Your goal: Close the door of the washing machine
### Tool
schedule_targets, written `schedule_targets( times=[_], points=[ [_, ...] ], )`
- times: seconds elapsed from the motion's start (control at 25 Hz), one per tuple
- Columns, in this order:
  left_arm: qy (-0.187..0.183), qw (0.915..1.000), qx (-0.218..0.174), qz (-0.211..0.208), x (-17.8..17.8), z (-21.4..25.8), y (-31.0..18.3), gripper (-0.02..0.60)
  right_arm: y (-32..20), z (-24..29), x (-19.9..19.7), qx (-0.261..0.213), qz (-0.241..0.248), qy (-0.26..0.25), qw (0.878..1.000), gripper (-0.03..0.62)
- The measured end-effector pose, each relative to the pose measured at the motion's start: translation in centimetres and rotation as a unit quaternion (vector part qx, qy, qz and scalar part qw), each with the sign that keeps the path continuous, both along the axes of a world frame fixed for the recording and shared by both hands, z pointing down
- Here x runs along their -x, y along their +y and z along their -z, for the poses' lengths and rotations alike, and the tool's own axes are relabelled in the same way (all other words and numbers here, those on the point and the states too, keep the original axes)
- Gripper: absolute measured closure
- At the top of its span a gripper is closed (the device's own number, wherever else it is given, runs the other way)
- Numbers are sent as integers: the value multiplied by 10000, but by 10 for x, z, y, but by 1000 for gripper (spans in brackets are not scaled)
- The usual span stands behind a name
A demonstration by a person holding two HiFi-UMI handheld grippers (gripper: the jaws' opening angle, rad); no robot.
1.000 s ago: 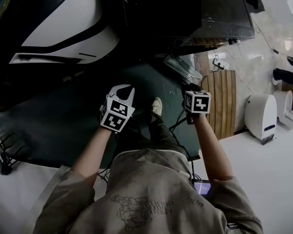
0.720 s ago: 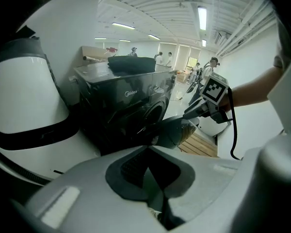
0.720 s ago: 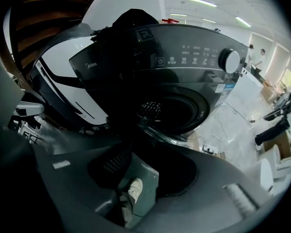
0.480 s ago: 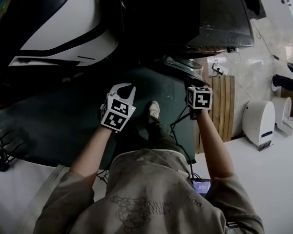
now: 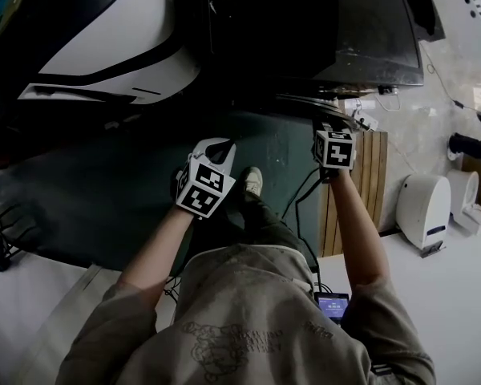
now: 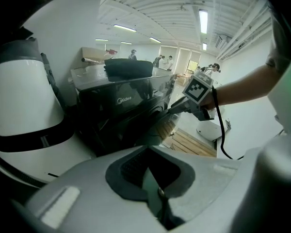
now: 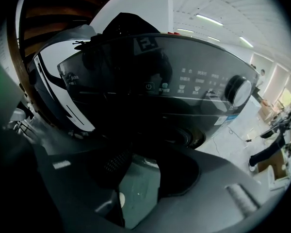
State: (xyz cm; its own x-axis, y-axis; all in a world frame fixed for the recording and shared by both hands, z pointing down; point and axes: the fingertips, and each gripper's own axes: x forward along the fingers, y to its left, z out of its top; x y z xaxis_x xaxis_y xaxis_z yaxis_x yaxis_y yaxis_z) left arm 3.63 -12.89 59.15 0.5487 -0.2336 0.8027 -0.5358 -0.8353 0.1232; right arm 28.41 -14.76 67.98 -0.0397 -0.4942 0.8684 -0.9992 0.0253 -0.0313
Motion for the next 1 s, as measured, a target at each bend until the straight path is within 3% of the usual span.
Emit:
schedule_targets(
  times=[0.16,0.32,0.6,0.76,1.0],
  points=[
    [-31,10000,16,54,6,0,2,581,-16,0,-6,-215,4,118,9997,427],
    [-68,9998,19,163,17,2,4,581,-31,0,-10,-416,-304,32,9987,430],
    [26,9996,-59,281,20,9,5,581,-40,2,-12,-393,-503,-41,9980,437],
    [121,9994,-189,260,17,25,2,581,-33,5,-7,-291,-881,-288,9953,447],
    [197,9985,-425,277,32,52,2,581,-39,52,20,-819,-758,-481,9926,451]
  ],
)
